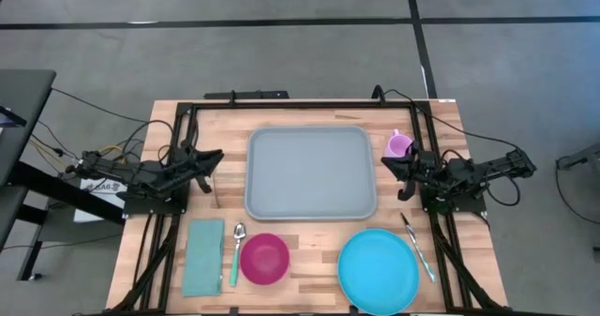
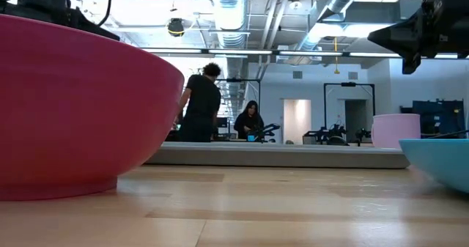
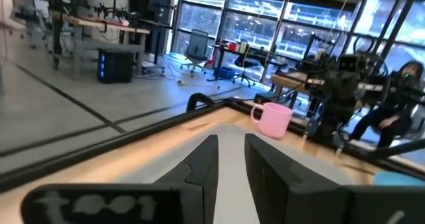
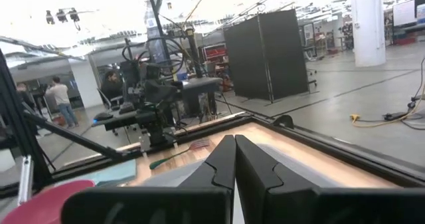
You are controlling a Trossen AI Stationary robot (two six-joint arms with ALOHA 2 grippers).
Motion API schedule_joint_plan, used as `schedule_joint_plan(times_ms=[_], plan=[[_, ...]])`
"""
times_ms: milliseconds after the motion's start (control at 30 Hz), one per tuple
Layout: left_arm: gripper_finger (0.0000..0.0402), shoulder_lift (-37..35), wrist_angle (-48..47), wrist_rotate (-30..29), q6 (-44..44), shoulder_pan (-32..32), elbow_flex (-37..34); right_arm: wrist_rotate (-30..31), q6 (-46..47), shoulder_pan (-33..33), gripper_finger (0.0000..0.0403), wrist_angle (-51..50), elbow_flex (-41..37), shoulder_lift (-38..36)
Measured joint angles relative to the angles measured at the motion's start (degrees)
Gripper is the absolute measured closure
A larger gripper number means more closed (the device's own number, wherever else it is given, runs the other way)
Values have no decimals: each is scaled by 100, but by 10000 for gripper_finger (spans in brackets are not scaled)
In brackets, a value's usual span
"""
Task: Set up tray
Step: Put the pink cup on the gray tray
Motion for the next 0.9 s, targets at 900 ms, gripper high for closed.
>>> schedule_joint_plan(times_ms=[900], plan=[[339,0,13,-547,354,0,0,391,3687,-28,403,-6413,4089,2878]])
